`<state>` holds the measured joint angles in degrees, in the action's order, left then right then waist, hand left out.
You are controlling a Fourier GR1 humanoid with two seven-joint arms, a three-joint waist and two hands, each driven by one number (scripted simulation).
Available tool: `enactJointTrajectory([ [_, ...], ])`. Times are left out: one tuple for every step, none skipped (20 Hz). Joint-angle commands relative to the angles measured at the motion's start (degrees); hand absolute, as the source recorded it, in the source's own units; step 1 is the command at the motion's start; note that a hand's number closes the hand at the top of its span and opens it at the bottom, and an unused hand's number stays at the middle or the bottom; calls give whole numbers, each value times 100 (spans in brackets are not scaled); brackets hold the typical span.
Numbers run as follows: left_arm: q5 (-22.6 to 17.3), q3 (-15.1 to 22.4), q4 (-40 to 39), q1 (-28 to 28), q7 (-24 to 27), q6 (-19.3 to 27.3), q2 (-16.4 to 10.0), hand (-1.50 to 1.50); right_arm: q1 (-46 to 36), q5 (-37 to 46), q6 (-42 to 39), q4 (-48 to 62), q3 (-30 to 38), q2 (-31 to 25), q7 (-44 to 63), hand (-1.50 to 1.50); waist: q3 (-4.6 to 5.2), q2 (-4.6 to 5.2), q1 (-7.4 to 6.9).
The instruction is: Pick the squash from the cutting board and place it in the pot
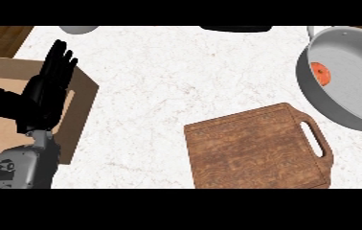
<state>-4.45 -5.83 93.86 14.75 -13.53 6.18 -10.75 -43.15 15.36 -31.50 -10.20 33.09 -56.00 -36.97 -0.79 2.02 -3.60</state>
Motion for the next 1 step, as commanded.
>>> enactJointTrajectory([
  [-46, -14, -17, -112, 75, -102, -31, 0, 261, -30, -884, 3, -2, -190, -596, -150, 2, -13, 44],
])
